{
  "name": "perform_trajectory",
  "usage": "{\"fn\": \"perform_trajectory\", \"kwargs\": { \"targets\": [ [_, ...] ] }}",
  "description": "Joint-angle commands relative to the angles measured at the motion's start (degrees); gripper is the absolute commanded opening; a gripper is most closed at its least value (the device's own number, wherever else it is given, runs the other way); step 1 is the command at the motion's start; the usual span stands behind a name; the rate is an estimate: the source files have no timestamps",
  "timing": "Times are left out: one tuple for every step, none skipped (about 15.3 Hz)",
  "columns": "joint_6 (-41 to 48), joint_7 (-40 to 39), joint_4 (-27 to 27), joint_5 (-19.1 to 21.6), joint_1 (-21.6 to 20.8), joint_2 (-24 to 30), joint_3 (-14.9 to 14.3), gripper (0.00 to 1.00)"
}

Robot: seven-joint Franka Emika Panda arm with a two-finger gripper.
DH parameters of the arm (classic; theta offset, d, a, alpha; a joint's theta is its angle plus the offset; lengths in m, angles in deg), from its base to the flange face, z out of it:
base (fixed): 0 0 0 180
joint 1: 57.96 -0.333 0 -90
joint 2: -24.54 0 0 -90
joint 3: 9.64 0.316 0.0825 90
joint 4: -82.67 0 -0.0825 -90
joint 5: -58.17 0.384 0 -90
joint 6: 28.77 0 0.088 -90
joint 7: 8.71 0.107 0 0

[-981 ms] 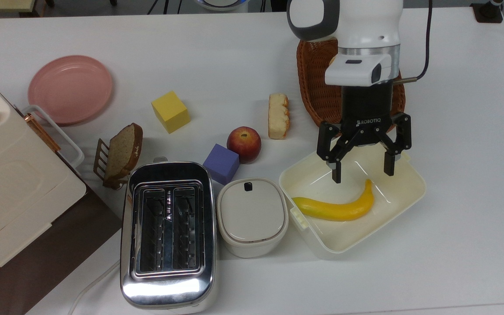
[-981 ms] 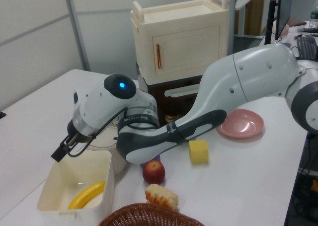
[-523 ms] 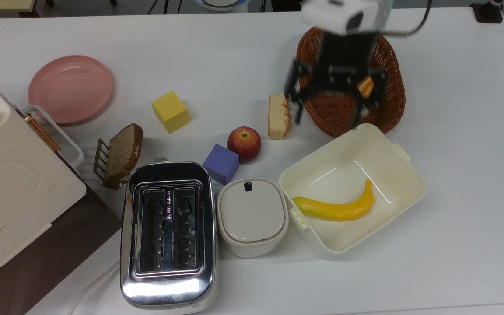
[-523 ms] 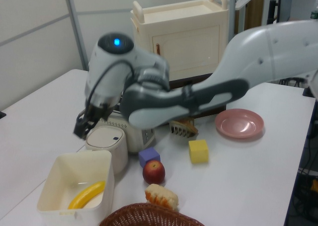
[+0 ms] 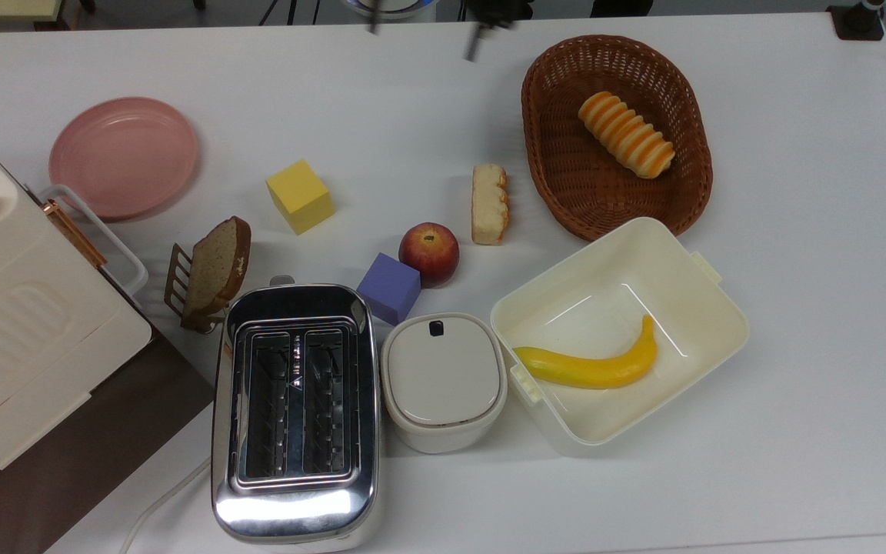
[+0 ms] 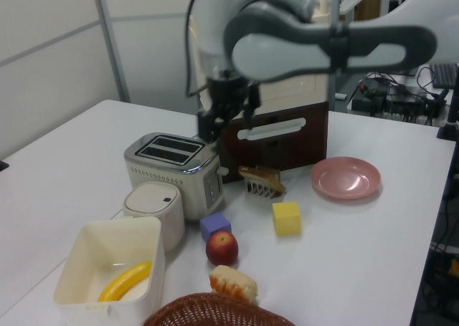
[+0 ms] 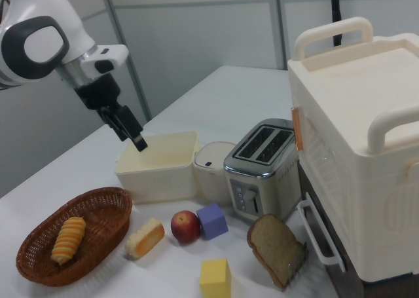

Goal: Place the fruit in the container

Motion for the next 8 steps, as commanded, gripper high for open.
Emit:
{"fn": "perform_trajectory", "kwargs": {
  "targets": [
    [-0.3, -2.2, -8.6, 2.3, -0.4, 6.8, -7.0, 1.0],
    [-0.9, -3.8, -11.1, 3.0, -0.3, 8.1, -9.2, 1.0],
    [-1.0, -5.9, -11.4, 5.4, 0.8, 8.3, -10.9, 1.0],
    [-1.1, -7.0, -11.4, 7.4, 1.8, 8.2, -11.6, 1.0],
    [-1.0, -7.7, -11.6, 9.0, 2.5, 8.2, -11.9, 1.0],
    [-1.1, -8.2, -11.8, 9.5, 2.7, 8.1, -11.9, 1.0],
    [-1.1, -8.3, -11.7, 9.5, 2.7, 7.8, -11.9, 1.0],
    [-1.0, -8.3, -11.7, 9.6, 3.2, 7.7, -11.9, 1.0]
  ]
}}
